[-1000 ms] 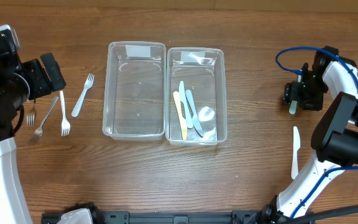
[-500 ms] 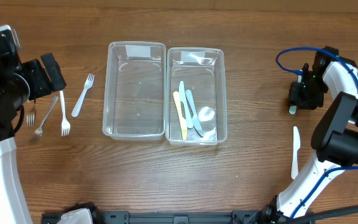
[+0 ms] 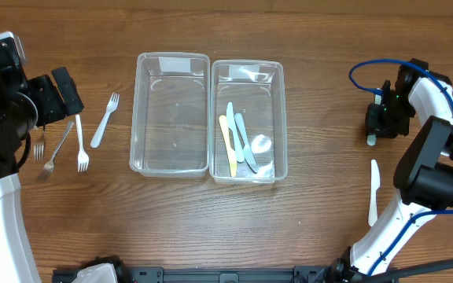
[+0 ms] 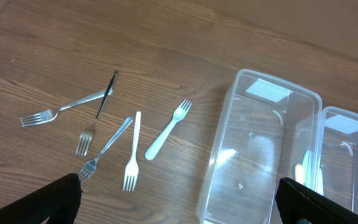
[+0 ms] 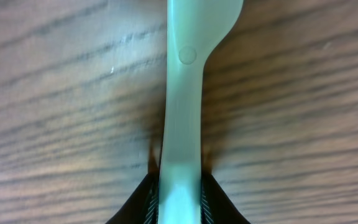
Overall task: Pack container
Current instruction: 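Move right gripper to the pale green knife and grasp it, then lower pale green knife into the right container and release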
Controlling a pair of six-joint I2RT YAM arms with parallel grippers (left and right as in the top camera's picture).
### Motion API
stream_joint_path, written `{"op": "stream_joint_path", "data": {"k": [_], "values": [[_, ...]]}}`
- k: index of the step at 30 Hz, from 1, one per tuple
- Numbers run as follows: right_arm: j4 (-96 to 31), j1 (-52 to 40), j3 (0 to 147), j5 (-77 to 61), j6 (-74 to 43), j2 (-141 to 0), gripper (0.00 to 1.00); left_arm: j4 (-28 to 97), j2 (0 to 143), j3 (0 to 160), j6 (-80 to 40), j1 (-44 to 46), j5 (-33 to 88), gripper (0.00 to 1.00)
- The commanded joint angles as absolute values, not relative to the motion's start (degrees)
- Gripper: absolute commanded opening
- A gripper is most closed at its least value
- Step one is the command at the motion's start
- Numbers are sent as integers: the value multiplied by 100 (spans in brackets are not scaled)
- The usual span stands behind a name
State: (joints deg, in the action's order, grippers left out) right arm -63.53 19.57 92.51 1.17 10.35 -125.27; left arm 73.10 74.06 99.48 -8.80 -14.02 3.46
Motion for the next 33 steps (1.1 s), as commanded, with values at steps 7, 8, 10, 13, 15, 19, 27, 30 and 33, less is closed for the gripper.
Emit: {"op": "stream_joint_path", "data": {"k": [7, 8, 10, 13, 15, 19, 27, 30, 33], "values": [[-7089, 1914, 10320, -873, 679, -11183, 15, 7266, 7415, 10027, -773, -1444, 434, 100], [-7137, 1850, 10418, -1059, 607, -10866, 15, 7264, 7413, 10027, -773, -1444, 436, 100], [-7225, 1623, 10536, -1238, 589, -10311, 15, 7262, 7415, 10027, -773, -1444, 440, 100], [-7332, 888, 10562, -1155, 510, -9535, 15, 7258, 7415, 10027, -773, -1444, 447, 100], [-7404, 338, 10562, -963, 397, -9262, 14, 7238, 7415, 10027, -773, -1444, 449, 100], [-7577, -775, 10549, -711, 54, -9170, 15, 7236, 7415, 10027, -773, -1444, 451, 100], [-7435, -2091, 10219, -716, -674, -10090, 12, 7238, 7415, 10027, -773, -1444, 451, 100], [-7376, -2355, 10156, -773, -735, -10766, 12, 7231, 7415, 10027, -773, -1444, 451, 100], [-7343, -2510, 10156, -779, -735, -11273, 12, 7236, 7415, 10027, -773, -1444, 449, 100]]}}
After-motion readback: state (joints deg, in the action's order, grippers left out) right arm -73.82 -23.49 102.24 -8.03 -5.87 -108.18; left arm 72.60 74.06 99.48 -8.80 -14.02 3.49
